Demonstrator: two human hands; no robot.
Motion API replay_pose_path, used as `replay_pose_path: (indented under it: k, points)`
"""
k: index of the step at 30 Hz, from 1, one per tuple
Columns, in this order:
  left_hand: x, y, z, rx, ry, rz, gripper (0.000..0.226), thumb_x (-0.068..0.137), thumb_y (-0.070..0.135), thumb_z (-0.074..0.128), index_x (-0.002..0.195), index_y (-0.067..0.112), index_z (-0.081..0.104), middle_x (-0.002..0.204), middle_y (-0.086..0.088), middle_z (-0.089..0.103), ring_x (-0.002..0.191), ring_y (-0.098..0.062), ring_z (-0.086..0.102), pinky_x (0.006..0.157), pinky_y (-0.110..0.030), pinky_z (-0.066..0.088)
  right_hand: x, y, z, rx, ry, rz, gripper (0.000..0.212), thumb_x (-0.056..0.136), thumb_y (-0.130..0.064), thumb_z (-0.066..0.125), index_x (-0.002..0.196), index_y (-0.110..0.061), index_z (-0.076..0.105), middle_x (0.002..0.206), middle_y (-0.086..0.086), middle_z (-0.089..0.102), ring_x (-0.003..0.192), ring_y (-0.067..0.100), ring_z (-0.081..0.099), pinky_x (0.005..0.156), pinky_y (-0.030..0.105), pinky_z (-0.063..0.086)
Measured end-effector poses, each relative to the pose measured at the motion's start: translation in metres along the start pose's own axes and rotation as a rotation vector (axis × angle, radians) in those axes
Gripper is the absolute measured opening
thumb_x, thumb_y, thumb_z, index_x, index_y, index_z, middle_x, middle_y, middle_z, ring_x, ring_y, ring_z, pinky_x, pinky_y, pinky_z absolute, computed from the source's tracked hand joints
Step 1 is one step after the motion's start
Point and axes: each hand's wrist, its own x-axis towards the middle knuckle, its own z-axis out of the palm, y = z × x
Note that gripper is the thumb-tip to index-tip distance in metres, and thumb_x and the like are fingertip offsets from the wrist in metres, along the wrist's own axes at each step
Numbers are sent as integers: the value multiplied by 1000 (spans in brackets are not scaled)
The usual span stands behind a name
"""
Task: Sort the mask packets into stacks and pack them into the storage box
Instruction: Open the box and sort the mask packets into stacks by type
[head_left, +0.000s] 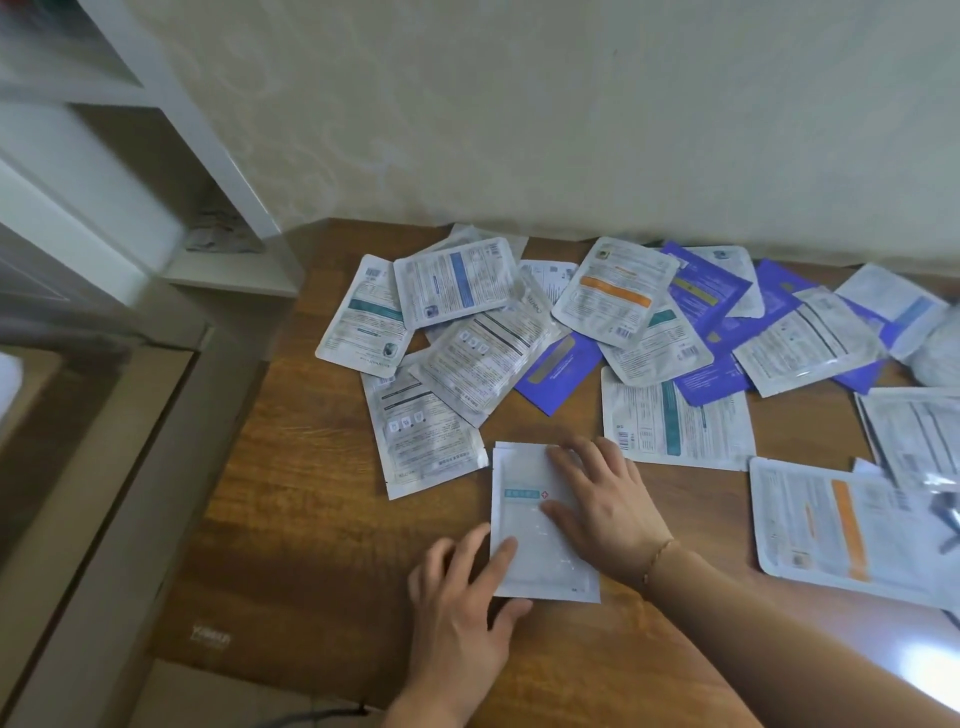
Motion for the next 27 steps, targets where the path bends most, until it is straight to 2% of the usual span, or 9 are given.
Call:
replay_pose_path:
  k: [4,7,11,13,15,18,24,27]
  points:
    - [5,4,1,15,19,-5,55,83,59,56,135,40,49,143,10,46,119,-22,39,87,-47,45,4,2,1,-78,34,27,65,92,-57,32,140,-15,45,137,3,50,121,29,40,94,47,46]
    - [13,5,0,47,-20,3,61,80,68,49,134,38,50,141,9,47,117,-20,39,85,-44,44,10,5,-3,-129,25,17,66,91,-57,32,141,-17,44,134,1,52,120,29,41,93,46,43]
    - [20,2,0,1,-3,26,62,74,64,60,129,39,53,136,11,52,114,-20,41,83,-44,43,6,8,-2,-114,38,34,66,93,-56,31,148,-18,33,134,1,48,122,28,40,97,48,38]
    - [24,3,3,-2,20,27,68,64,59,76,125,39,55,134,11,55,112,-19,41,81,-47,45,7,9,1,-125,28,22,63,95,-56,28,148,-23,30,135,0,46,124,28,39,101,51,33]
    - [29,5,5,-4,30,9,80,49,52,90,121,39,59,131,12,56,110,-19,41,77,-50,46,13,11,2,-146,24,13,60,95,-56,26,146,-24,33,134,0,47,124,29,40,105,55,24]
    - [38,12,8,-24,50,-42,87,38,46,94,119,39,62,130,13,58,108,-19,42,76,-49,45,22,19,0,-173,6,-25,60,96,-56,26,145,-23,37,131,0,49,124,29,43,107,56,16]
    - [50,21,8,40,16,-84,76,52,71,66,122,44,58,133,15,56,108,-19,43,75,-49,47,29,30,-3,-174,-20,-40,62,97,-59,18,146,-25,35,132,1,49,128,30,39,107,59,13]
    - [51,21,6,47,4,-112,78,51,79,57,121,45,59,136,12,52,108,-22,46,77,-52,48,30,37,-13,-33,67,-23,60,96,-60,24,146,-29,32,139,2,43,133,29,33,112,57,19]
